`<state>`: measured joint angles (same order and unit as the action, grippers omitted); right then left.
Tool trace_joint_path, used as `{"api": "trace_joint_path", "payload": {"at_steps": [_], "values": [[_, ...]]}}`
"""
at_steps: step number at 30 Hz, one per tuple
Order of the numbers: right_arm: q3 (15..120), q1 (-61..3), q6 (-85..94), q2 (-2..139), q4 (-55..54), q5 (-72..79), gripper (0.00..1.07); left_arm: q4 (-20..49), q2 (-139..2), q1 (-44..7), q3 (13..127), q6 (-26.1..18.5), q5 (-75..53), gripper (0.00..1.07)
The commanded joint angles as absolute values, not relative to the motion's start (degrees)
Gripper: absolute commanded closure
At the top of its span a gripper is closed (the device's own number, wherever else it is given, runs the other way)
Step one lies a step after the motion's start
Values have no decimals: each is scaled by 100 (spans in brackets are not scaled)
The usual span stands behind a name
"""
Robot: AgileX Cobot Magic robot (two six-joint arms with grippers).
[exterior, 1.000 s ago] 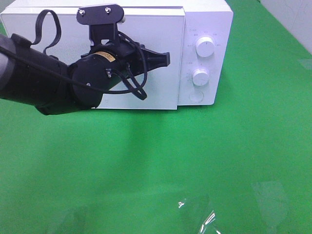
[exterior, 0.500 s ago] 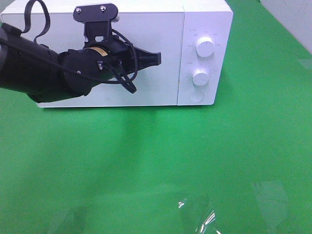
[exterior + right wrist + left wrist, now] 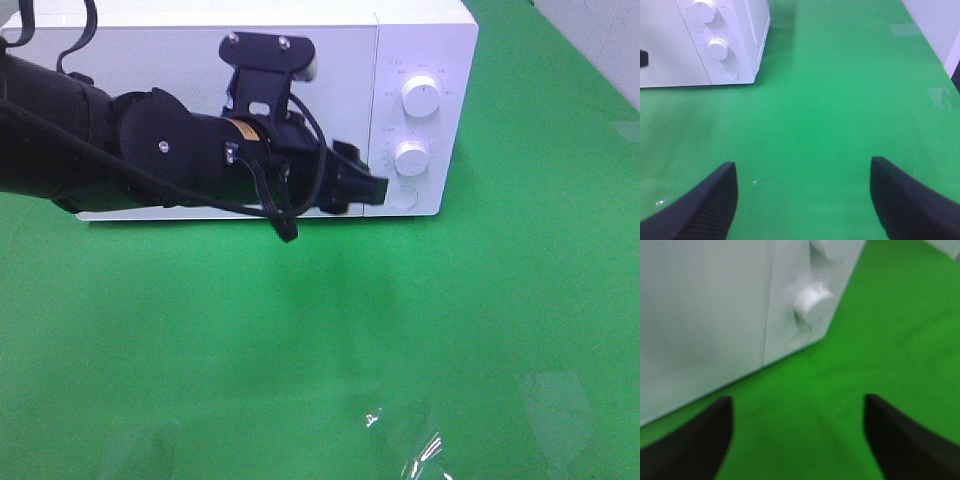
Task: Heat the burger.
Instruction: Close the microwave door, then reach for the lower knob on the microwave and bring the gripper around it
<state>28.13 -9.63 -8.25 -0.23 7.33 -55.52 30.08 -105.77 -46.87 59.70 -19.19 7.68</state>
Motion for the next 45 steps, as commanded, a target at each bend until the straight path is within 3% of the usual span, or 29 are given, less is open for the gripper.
{"api": "trace_joint_path", "payload": {"at_steps": [1,6,13,14,15,16,17,18,19,20,21,22,23,24,25,27,31,32,33,34,35,36,37,38,39,40,41,45], "values": [[2802,-957,-865,-172,722,-5512,36,2991,-10468,-4710,5947,-1948,-252,8],[2802,-957,-865,-172,722,-5512,36,2853,-10227,-4693,5947,-1954,-1885,10],[2802,-957,-865,-172,722,-5512,36,2384,-9712,-4693,5947,-1816,-3243,10],[2802,-957,-865,-172,722,-5512,36,2086,-9477,-4693,5947,-1455,-3667,10],[2802,-957,-865,-172,722,-5512,36,2086,-9477,-4693,5947,-1455,-3667,10],[2802,-957,-865,-172,722,-5512,36,1662,-9236,-4693,5947,-1014,-3999,10],[2802,-957,-865,-172,722,-5512,36,1662,-9236,-4693,5947,-1014,-3999,10],[2802,-957,-865,-172,722,-5512,36,1106,-8973,-4693,5947,-418,-4343,10],[2802,-957,-865,-172,722,-5512,36,1106,-8973,-4693,5947,-418,-4343,10],[2802,-957,-865,-172,722,-5512,36,447,-8726,-4693,5947,344,-4681,10],[2802,-957,-865,-172,722,-5512,36,447,-8726,-4693,5947,344,-4681,10],[2802,-957,-865,-172,722,-5512,36,63,-8617,-4693,5947,665,-4841,10],[2802,-957,-865,-172,722,-5512,36,-642,-8342,-4693,5947,1421,-5277,10],[2802,-957,-865,-172,722,-5512,36,-642,-8342,-4693,5947,1421,-5277,10],[2802,-957,-865,-172,722,-5512,36,-1117,-8090,-4693,5947,1874,-5730,10],[2802,-957,-865,-172,722,-5512,36,-1324,-7815,-4589,5947,2057,-6045,10],[2802,-957,-865,-172,722,-5512,36,-922,-7437,-4085,5947,1816,-6314,10],[2802,-957,-865,-172,722,-5512,36,-464,-7202,-3524,5947,1415,-6400,10],[2802,-957,-865,-172,722,-5512,36,-464,-7202,-3524,5947,1415,-6400,10],[2802,-957,-865,-172,722,-5512,36,0,-6950,-2951,5947,934,-6429,10],[2802,-957,-865,-172,722,-5512,36,0,-6950,-2951,5947,934,-6429,10],[2802,-957,-865,-172,722,-5512,36,470,-6704,-2309,5947,493,-6509,10],[2802,-957,-865,-172,722,-5512,36,653,-6606,-2057,5947,327,-6555,10],[2802,-957,-865,-172,722,-5512,36,653,-6606,-2057,5947,327,-6555,10],[2802,-957,-865,-172,722,-5512,36,831,-6400,-1553,5947,103,-6698,10],[2802,-957,-865,-172,722,-5512,36,831,-6400,-1553,5947,103,-6698,10],[2802,-957,-865,-172,722,-5512,36,900,-6142,-1100,5856,0,-6841,10],[2802,-957,-865,-172,722,-5512,36,877,-5644,-653,5483,-34,-6893,10]]}}
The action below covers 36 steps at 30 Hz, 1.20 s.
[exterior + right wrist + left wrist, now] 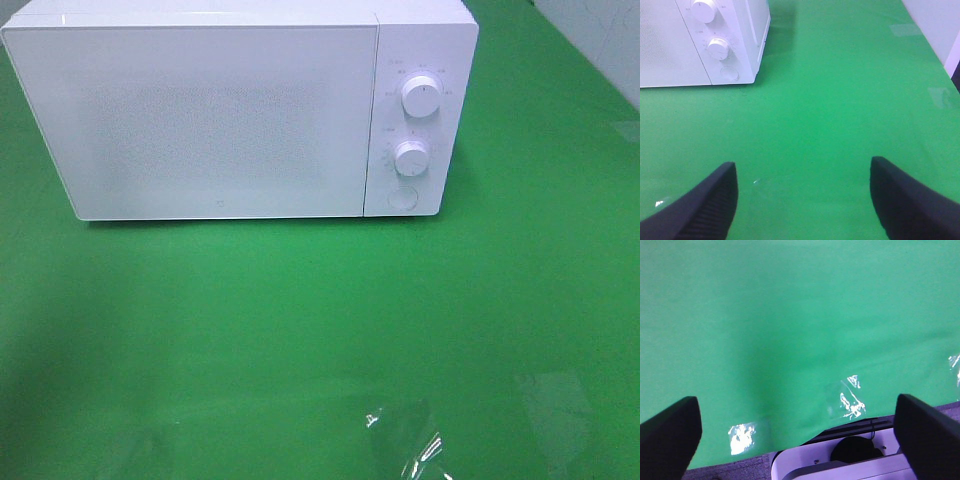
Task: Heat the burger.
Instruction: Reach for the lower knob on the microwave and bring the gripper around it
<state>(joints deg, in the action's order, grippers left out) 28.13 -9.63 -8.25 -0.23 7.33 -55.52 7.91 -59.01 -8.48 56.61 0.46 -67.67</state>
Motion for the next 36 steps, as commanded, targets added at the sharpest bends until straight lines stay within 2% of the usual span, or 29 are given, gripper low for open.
{"api": "trace_joint_path", "payload": {"at_steps": [1,4,6,12,25,36], "values": [[2802,-957,-865,-172,722,-5512,36,877,-5300,-458,5128,-120,-6893,10],[2802,-957,-865,-172,722,-5512,36,848,-4939,-298,4750,-183,-6887,10],[2802,-957,-865,-172,722,-5512,36,688,-4085,-115,3994,-195,-6784,10],[2802,-957,-865,-172,722,-5512,36,550,-3025,-109,3243,-155,-6600,10],[2802,-957,-865,-172,722,-5512,36,395,-69,-109,2962,-212,-6131,10],[2802,-957,-865,-172,722,-5512,36,430,155,-109,2962,-195,-6131,10]]}}
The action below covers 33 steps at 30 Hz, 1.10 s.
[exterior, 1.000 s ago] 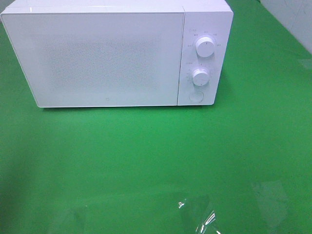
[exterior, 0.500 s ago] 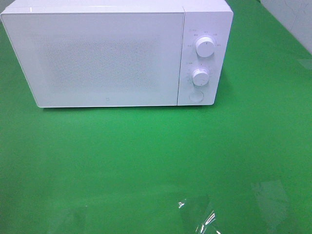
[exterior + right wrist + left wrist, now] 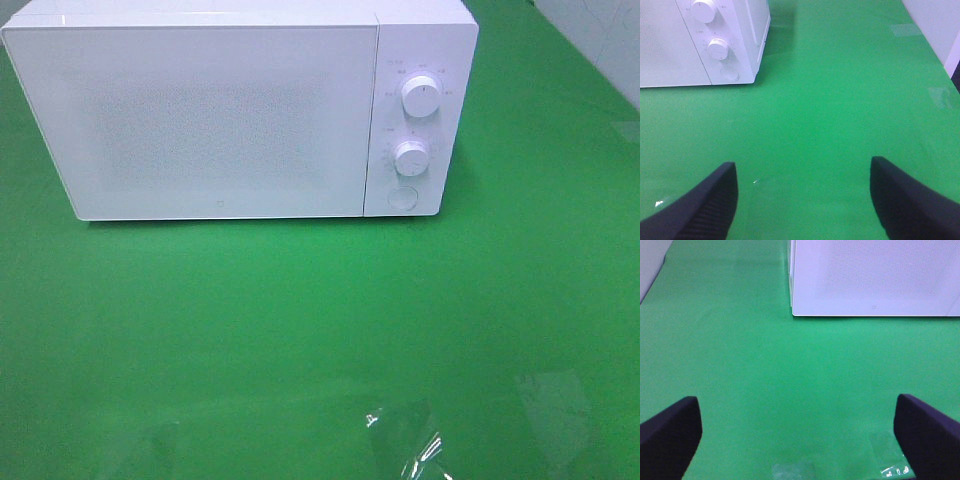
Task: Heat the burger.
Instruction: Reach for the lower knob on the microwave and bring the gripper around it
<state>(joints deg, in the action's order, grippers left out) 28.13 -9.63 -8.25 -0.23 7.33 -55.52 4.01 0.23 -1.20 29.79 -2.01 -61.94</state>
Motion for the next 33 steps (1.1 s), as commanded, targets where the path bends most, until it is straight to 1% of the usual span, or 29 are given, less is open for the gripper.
{"api": "trace_joint_path", "payload": {"at_steps": [1,28,33], "values": [[2802,-957,-865,-172,722,-5512,36,430,155,-109,2962,-195,-6131,10],[2819,-957,-854,-166,785,-5495,36,435,120,-109,2962,-195,-6131,10],[2945,-957,-848,195,779,-5220,36,435,120,-109,2962,-195,-6131,10]]}}
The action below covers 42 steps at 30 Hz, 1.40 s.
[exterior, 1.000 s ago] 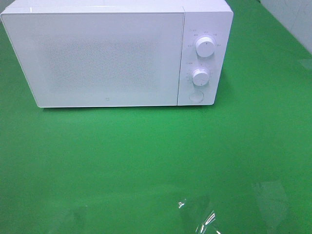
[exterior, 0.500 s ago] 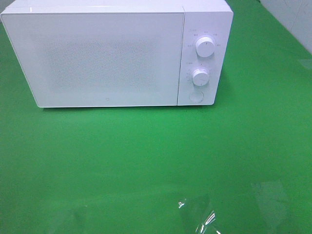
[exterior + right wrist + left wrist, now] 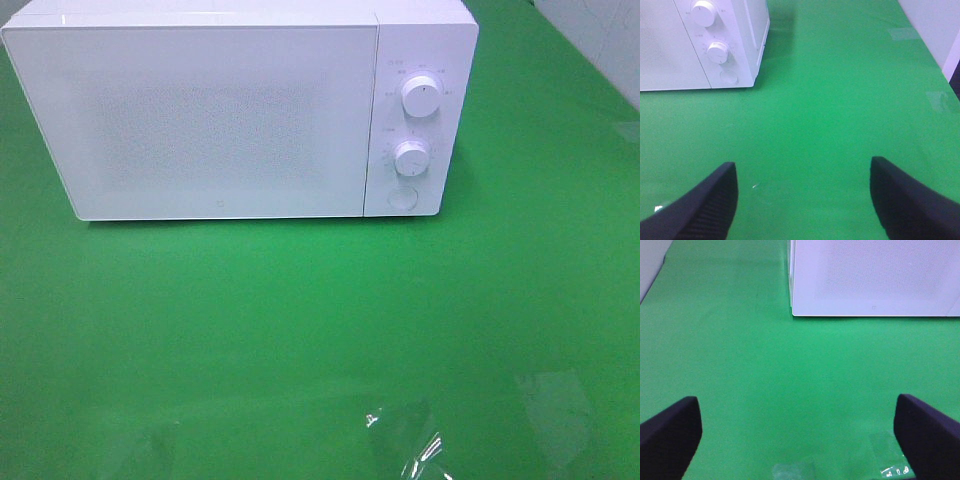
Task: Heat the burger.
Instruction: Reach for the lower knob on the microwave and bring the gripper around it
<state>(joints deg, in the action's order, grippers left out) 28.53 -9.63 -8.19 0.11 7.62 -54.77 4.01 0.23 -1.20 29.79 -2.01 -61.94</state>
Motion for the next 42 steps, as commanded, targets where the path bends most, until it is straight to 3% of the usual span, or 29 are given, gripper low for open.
{"api": "trace_joint_path", "payload": {"at_steps": [1,24,42], "values": [[2945,-957,-848,195,779,-5220,36,435,120,-109,2962,-195,-6131,10],[2263,-957,-1060,2939,733,-1272,36,435,120,-109,2962,-195,-6131,10],[2097,-957,-1455,4956,773,917,36,435,120,-109,2962,-195,-6131,10]]}}
